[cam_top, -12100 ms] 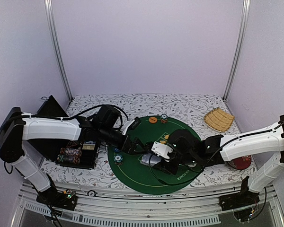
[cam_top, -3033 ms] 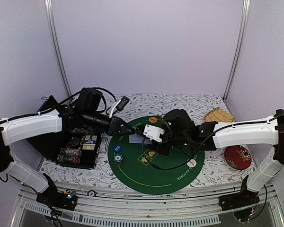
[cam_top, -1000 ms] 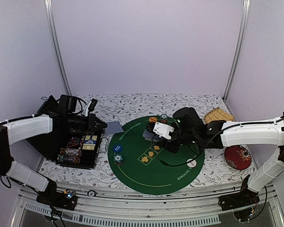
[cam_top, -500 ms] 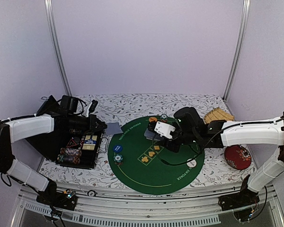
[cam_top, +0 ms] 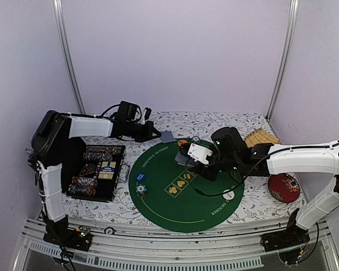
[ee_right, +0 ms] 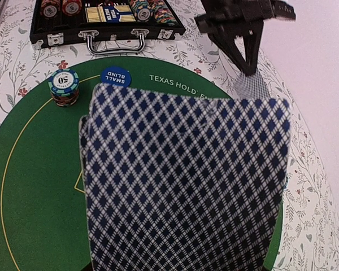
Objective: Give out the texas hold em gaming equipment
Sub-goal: Distribute the poker card in the big blind area.
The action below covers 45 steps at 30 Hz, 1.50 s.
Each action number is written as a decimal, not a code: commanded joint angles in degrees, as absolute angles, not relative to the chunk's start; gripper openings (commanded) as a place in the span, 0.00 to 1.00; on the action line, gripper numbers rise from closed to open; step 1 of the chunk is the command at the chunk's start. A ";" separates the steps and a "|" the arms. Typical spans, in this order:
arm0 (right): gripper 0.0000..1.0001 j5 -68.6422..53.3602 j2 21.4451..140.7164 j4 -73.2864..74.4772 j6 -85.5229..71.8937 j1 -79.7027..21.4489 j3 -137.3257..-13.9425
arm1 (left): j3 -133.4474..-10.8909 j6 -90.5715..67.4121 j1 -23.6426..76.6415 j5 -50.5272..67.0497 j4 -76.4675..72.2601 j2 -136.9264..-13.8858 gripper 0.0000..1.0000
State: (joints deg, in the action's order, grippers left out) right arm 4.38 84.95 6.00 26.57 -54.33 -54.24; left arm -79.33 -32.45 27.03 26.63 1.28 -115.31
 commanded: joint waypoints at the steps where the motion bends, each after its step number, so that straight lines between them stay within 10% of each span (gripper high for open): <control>1: 0.46 4.63 81.96 4.87 25.41 -54.05 -53.46 | -85.18 -44.59 31.06 16.58 -5.77 -122.67 0.00; 24: 0.46 5.31 77.92 7.52 23.94 -53.99 -51.26 | -84.24 -77.38 37.58 -13.00 -14.59 -133.69 0.00; 35: 0.46 5.26 77.10 7.78 24.38 -54.03 -51.52 | -78.14 -79.78 39.02 -11.57 -13.33 -128.19 0.48; 45: 0.46 3.92 77.76 8.26 25.86 -54.02 -52.68 | -59.86 -62.25 37.93 1.00 -29.61 -107.56 0.61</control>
